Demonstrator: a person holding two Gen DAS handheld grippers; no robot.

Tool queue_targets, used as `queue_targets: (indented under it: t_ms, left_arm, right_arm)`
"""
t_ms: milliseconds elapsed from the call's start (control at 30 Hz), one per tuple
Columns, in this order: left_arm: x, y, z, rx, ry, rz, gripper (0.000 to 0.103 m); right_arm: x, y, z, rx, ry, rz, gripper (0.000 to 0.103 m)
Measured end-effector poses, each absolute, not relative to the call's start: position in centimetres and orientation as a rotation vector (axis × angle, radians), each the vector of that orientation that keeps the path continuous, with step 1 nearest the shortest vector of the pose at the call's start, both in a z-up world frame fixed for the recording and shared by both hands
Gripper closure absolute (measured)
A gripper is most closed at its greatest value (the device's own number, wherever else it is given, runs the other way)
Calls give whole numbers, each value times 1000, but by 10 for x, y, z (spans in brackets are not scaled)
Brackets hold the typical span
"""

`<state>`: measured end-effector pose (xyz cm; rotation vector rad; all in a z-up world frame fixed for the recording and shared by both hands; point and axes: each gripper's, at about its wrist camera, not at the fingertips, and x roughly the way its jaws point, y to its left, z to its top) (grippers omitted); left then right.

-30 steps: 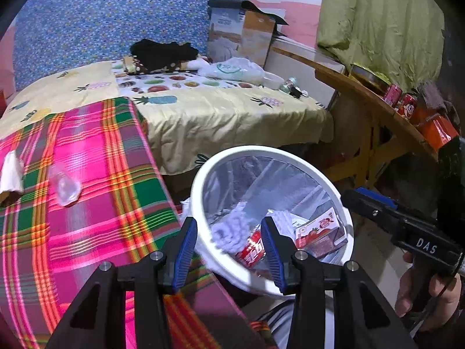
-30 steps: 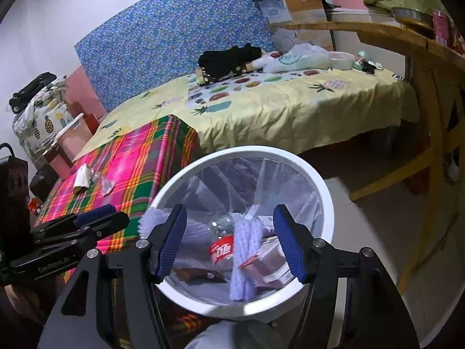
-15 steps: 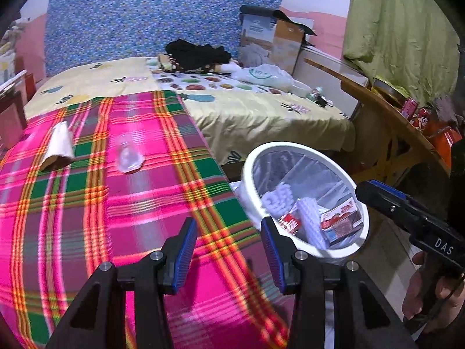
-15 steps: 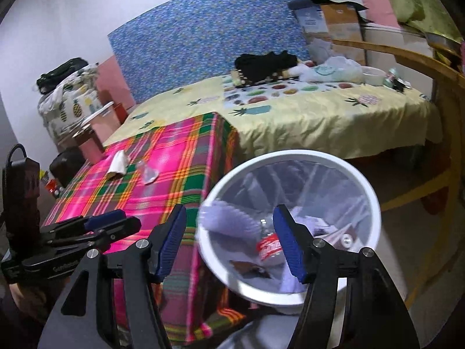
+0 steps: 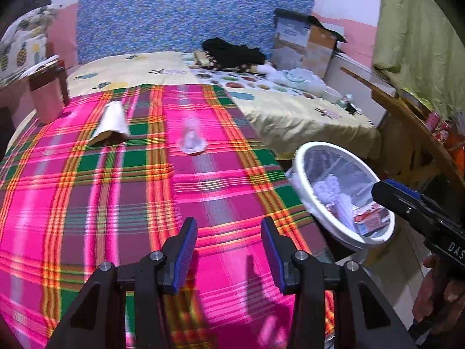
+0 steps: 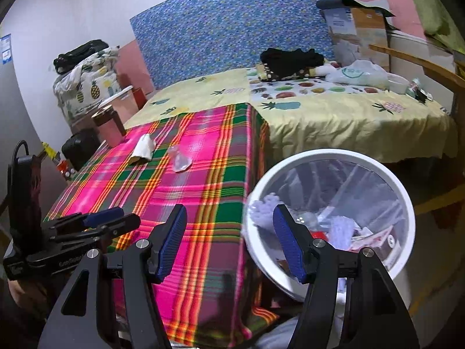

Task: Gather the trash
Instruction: 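Move both tools back over the table toward the white paper bag and clear cup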

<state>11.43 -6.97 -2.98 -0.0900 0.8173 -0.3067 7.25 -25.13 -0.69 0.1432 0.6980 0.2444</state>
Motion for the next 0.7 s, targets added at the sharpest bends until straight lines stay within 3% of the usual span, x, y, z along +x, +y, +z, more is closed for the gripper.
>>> queue_targets:
  t_ms: [700]
  left_arm:
    - [118,-14,-17,-94,786,-187,58]
  right_arm:
    - [97,-190,3,50,716,371,40]
